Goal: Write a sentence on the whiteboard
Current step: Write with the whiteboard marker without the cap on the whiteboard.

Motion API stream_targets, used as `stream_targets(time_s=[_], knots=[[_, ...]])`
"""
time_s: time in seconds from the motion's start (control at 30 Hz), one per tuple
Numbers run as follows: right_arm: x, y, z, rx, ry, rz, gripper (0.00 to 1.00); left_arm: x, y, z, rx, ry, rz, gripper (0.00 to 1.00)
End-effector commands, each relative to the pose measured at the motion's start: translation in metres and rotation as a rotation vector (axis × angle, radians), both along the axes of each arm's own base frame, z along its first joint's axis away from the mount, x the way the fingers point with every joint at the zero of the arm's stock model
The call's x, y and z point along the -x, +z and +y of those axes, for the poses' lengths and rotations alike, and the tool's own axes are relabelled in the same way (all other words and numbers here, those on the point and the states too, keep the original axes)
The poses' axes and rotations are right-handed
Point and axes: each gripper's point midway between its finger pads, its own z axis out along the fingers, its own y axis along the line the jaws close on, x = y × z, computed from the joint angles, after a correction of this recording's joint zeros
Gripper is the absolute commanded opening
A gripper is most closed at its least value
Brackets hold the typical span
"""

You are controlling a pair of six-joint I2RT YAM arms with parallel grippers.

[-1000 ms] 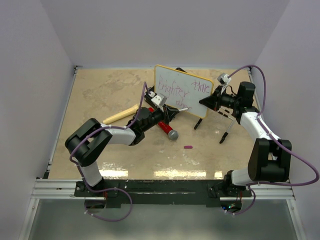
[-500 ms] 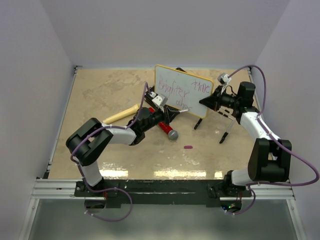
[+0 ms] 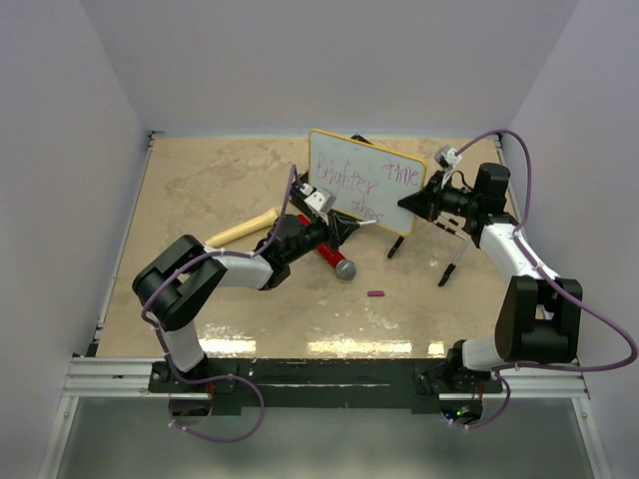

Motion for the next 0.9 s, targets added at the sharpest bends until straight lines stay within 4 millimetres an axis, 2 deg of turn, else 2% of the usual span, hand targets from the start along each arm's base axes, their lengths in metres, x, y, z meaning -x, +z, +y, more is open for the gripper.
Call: stream_targets(time_s=[0.0, 0.47, 0.87], knots=[[0.009, 0.009, 0.008, -0.02, 0.05, -0.017, 0.0, -0.007, 0.018, -0.009, 0.039, -0.007, -0.031, 0.0], [0.008, 0.01, 0.008, -0.02, 0.051, -0.02, 0.0, -0.007, 0.046, -0.011, 0.084, -0.017, -0.07, 0.0], [0.009, 0.01, 0.008, -0.02, 0.051, -0.02, 0.0, -0.004, 0.061, -0.009, 0.115, -0.021, -0.09, 0.0]])
